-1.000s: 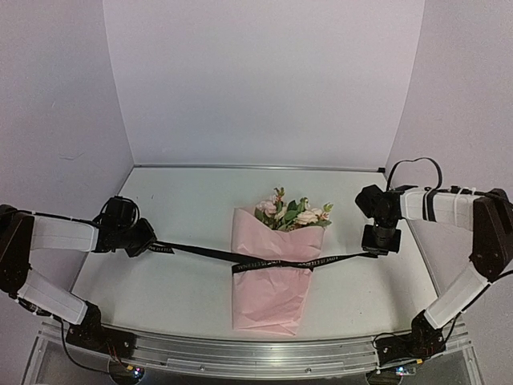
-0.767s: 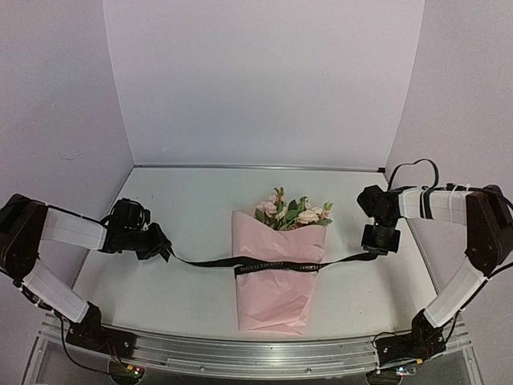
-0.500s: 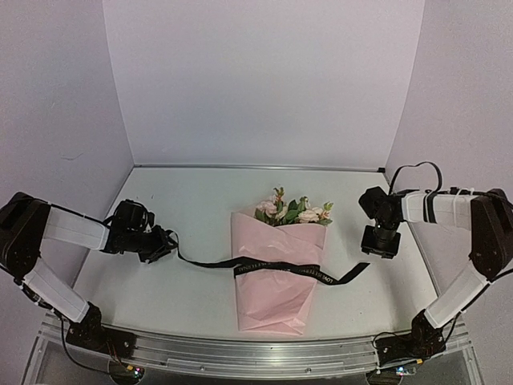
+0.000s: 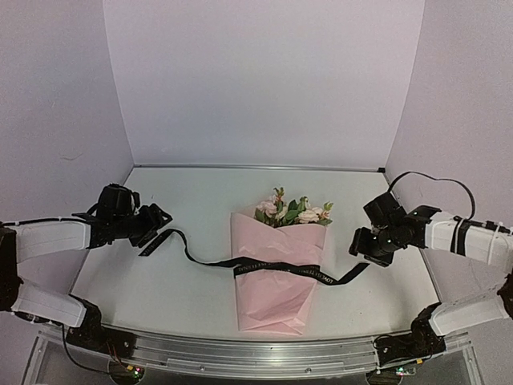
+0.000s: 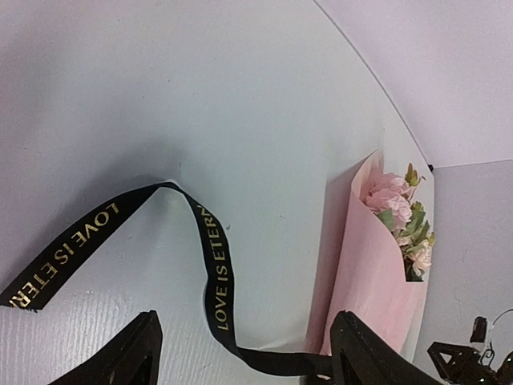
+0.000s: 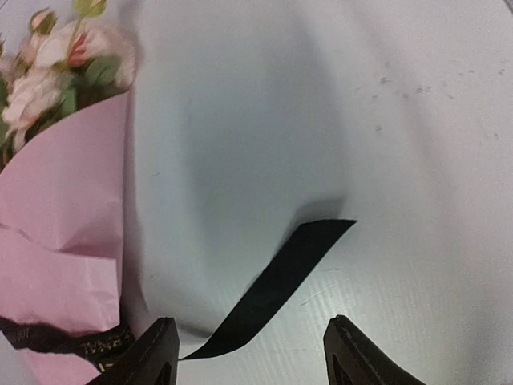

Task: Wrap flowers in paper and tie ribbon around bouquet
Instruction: Tie the ribbon around the folded bouquet.

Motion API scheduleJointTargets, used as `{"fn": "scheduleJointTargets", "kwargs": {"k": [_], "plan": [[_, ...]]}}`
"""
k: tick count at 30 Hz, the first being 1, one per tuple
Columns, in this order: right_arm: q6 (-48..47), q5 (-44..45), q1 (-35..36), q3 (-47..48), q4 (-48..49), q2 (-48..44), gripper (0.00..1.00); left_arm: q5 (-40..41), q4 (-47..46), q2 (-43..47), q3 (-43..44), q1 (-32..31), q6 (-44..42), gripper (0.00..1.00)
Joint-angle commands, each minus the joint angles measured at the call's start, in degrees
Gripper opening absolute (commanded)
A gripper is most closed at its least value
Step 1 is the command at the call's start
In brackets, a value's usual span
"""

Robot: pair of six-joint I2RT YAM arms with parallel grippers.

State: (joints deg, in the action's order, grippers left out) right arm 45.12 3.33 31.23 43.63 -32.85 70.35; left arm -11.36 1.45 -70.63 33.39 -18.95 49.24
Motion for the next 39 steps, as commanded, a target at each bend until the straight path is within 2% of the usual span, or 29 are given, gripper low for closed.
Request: {"fn": "scheduleJointTargets", "kwargs": {"k": [1, 6, 9, 13, 20, 26, 39], "plan": [[-6.3, -5.2, 6.8, -1.0, 10.9, 0.6, 0.62, -3.2, 0.1, 0.7, 2.7, -2.5, 1.1, 0.72], [-20.3, -8.8, 12.1, 2.3, 12.2, 5.4, 0.59, -1.8, 1.3, -3.2, 5.2, -10.2, -1.4, 0.72], [-27.0, -9.9, 14.6, 5.2, 10.4, 8.5, 0.59, -3.3, 0.9, -4.8, 5.1, -11.0, -1.5, 0.72], [-32.9, -6.0, 19.1, 12.5, 3.6, 15.6, 0.57, -4.2, -0.3, -5.9, 5.3, -11.7, -1.1, 0.71], [-34.0, 2.6, 21.9, 16.9, -2.1, 20.6, 0.57, -4.7, 0.3, -9.5, 7.9, -14.4, -2.5, 0.69], [-31.7, 3.1, 23.5, 16.1, -3.5, 21.6, 0.55, -5.5, 0.4, -12.2, 10.5, -15.9, -3.8, 0.69], [-28.5, 3.2, 23.6, 15.4, -2.0, 24.1, 0.35, -6.3, -1.2, -14.7, 10.5, -16.2, -1.2, 0.7]]}}
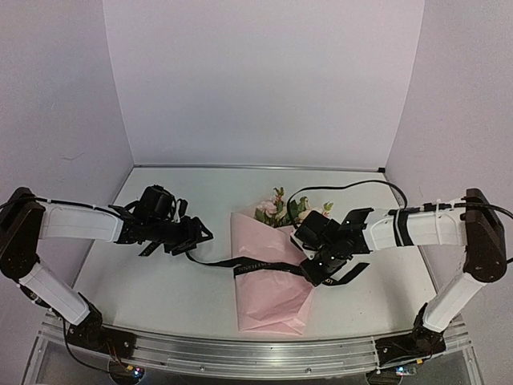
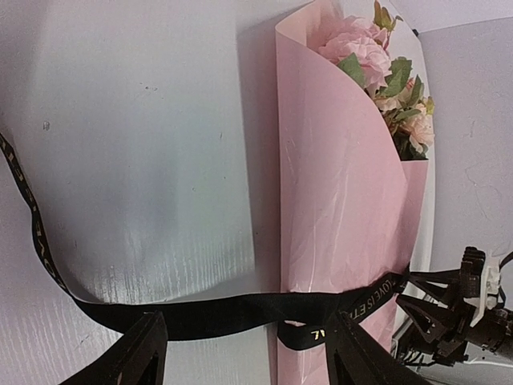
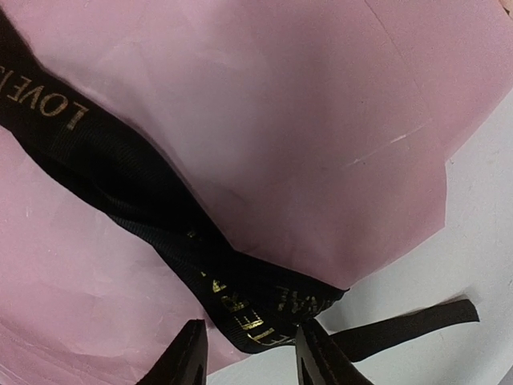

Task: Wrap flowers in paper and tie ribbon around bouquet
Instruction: Tie the ribbon around the folded bouquet.

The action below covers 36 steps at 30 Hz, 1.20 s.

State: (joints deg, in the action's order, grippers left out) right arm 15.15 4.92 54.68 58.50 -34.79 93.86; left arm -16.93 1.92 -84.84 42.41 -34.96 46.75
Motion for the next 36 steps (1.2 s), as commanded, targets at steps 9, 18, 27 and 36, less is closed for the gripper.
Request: {"fn": "scheduleJointTargets", "kwargs": {"k": [9, 18, 27, 36], "plan": [[4.1, 3.6, 0.2, 0.0, -1.1, -3.2, 0.05, -2.9, -5.5, -2.1, 0.7, -0.3, 2.9, 0.7], [4.7, 2.7, 0.3, -0.4, -3.3, -8.1, 0.1, -4.0, -8.0, -3.6, -0.8, -0.5, 4.3, 0.69], [2.5, -0.9, 0.3, -0.4, -1.2, -0.8, 0.53, -4.4, -8.6, -4.0, -1.2, -0.5, 4.4, 0.69], [2.6, 0.0, 0.3, -0.8, 1.9, 2.4, 0.45, -4.5, -8.8, -4.1, -1.4, -0.5, 4.6, 0.69]]}}
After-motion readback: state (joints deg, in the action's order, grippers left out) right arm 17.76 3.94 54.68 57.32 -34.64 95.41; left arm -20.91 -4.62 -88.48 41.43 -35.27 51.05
